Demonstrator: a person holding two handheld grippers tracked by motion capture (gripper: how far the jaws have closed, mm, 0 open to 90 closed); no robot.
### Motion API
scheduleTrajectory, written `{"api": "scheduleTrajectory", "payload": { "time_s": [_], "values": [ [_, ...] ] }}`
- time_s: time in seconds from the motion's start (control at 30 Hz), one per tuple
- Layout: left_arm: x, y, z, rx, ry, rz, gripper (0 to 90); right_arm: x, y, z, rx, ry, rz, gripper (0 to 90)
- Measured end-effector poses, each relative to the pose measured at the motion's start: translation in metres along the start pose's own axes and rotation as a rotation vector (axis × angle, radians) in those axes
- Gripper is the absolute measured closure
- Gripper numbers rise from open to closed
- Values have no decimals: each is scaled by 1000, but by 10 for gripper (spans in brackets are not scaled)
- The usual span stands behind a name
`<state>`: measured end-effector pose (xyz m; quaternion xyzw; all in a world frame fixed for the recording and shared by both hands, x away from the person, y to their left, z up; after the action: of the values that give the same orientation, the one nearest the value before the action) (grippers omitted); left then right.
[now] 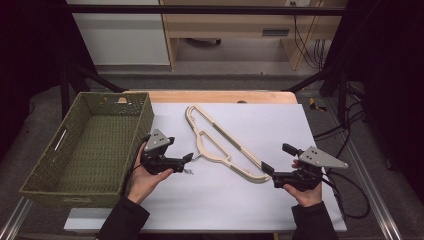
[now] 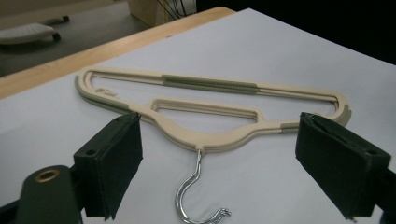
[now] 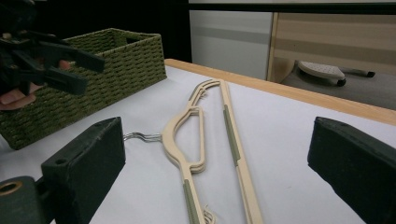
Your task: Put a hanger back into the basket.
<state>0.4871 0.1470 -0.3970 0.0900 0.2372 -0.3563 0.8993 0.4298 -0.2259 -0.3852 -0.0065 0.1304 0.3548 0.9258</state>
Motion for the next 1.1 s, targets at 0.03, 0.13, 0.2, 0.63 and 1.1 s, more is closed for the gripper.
{"api": "scheduleTrajectory", "payload": {
  "time_s": [0.03,0.13,0.2,0.63,1.1],
  "values": [
    [4,0,0,2,10,3,155,0,0,0,0,2,1,46],
    [15,0,-3,-8,35,-6,159,2,1,-1,0,3,6,46],
    [23,-1,-5,-4,51,-2,161,2,1,-1,-1,5,7,47],
    [64,11,-20,-21,159,-3,233,7,2,-3,-1,22,9,47],
    [98,21,-39,-31,258,-2,438,12,3,-5,-1,37,17,48]
  ]
}}
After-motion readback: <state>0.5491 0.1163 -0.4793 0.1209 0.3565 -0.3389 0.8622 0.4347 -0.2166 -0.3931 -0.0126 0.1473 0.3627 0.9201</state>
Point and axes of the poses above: each handheld gripper's, and its own axes: x roughly forward along the jaws, z roughly out of its top, y roughly to its left, the point moved 2 cm from there along x, roughly forward along the jaws, and after that the axes turned 2 degrees about z, right-handed, at the moved point
